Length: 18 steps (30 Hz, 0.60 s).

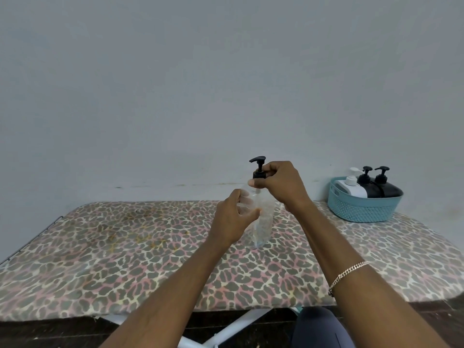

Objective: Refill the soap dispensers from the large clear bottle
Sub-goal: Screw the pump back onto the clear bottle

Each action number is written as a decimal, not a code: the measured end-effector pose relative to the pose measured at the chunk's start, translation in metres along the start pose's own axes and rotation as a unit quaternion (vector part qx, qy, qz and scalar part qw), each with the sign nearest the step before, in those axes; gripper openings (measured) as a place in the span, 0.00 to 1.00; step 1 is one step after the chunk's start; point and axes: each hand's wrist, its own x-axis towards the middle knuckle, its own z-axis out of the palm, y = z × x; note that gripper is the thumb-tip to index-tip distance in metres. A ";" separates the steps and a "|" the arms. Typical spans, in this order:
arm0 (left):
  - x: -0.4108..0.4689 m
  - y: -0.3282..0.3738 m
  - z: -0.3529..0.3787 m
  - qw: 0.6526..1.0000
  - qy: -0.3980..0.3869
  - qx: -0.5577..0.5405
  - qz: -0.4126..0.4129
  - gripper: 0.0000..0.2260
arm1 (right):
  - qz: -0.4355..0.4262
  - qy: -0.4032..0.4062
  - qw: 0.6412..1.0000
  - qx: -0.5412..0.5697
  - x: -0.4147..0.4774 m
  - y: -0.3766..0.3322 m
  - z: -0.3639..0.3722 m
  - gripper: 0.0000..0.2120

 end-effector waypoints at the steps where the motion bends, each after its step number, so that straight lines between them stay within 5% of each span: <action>1: 0.000 0.000 0.000 1.000 0.000 -0.001 0.000 0.20 | -0.009 0.004 1.000 -0.002 -0.001 0.001 0.002 0.11; 6: -0.001 0.000 -0.003 1.000 -0.004 -0.005 -0.004 0.20 | -0.037 -0.034 0.999 -0.002 -0.010 0.012 -0.003 0.14; 14: 0.002 -0.001 -0.009 0.998 -0.042 -0.036 -0.012 0.19 | 0.068 -0.161 0.983 0.053 -0.037 0.072 -0.014 0.44; 18: 0.005 -0.004 -0.011 0.997 -0.061 -0.050 -0.022 0.24 | 0.088 -0.191 0.977 0.045 -0.047 0.090 -0.012 0.42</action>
